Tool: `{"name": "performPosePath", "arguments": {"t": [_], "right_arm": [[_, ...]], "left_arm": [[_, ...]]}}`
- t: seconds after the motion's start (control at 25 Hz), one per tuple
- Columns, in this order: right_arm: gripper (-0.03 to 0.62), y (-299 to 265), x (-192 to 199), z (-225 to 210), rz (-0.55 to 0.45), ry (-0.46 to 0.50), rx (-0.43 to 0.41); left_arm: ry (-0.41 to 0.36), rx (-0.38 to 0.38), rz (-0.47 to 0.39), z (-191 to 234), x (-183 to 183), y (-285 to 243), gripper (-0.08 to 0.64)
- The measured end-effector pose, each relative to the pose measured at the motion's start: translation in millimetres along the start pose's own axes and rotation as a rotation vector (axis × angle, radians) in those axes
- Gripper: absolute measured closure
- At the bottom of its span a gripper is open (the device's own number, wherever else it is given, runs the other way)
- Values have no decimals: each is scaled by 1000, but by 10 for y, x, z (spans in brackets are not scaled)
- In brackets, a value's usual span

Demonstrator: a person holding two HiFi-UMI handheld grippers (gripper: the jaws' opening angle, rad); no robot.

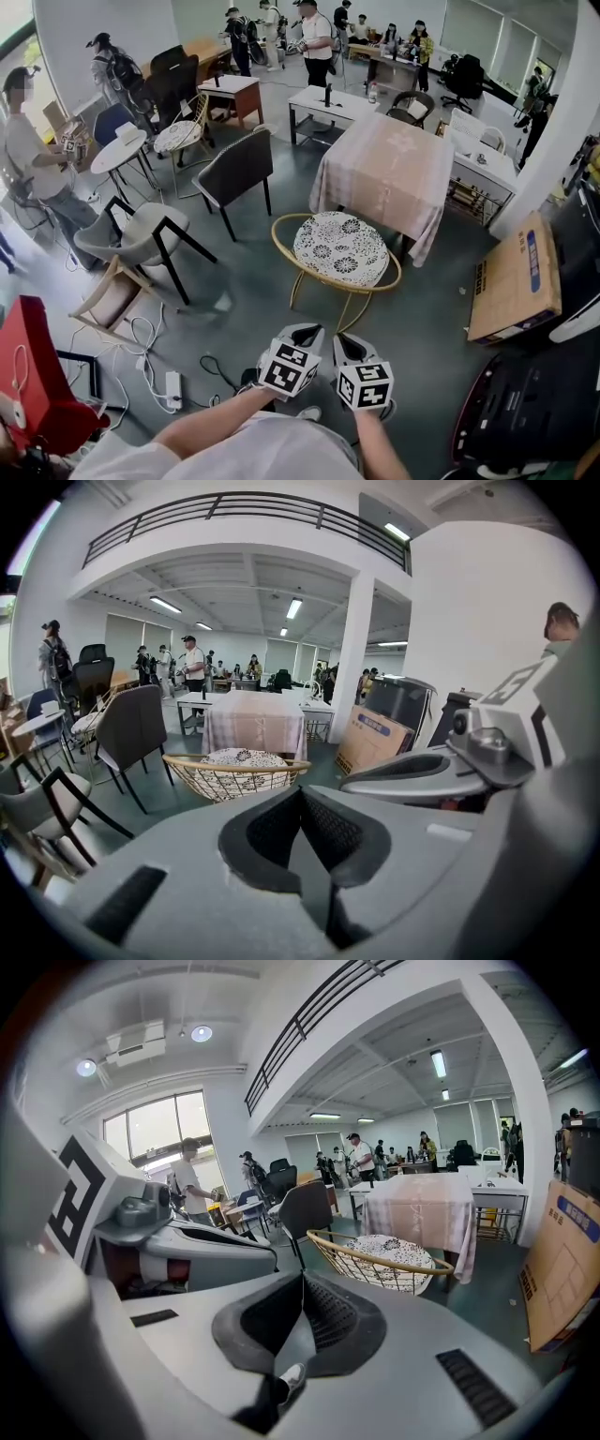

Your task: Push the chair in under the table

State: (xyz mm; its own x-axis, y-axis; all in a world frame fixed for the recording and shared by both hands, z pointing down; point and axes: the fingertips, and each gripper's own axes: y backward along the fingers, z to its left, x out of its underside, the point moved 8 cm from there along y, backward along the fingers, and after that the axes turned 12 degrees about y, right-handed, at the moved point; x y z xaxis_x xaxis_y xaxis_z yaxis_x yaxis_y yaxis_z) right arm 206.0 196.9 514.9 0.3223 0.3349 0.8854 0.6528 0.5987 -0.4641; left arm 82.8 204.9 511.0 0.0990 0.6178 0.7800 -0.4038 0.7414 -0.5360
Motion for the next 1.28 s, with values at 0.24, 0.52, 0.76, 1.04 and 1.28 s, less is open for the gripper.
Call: {"name": "performPosePath", "arguments": {"t": [0.24, 0.52, 0.76, 1.04, 1.28], "right_arm": [[588, -185, -6, -69, 18, 4, 22], [588, -539, -128, -129, 65, 21, 64], [588, -888, -228, -181, 99, 60, 99], [586, -1298, -346, -131, 139, 98, 138], [586, -1654, -447, -156, 178, 166, 132]], "left_arm": [[-3, 18, 9, 197, -72, -165, 554], [-38, 64, 30, 576, -299, -354, 554], [-63, 123, 32, 986, -492, -561, 554], [-178, 148, 88, 1453, -634, -716, 554], [-302, 154, 135, 1835, -705, -849, 552]]}}
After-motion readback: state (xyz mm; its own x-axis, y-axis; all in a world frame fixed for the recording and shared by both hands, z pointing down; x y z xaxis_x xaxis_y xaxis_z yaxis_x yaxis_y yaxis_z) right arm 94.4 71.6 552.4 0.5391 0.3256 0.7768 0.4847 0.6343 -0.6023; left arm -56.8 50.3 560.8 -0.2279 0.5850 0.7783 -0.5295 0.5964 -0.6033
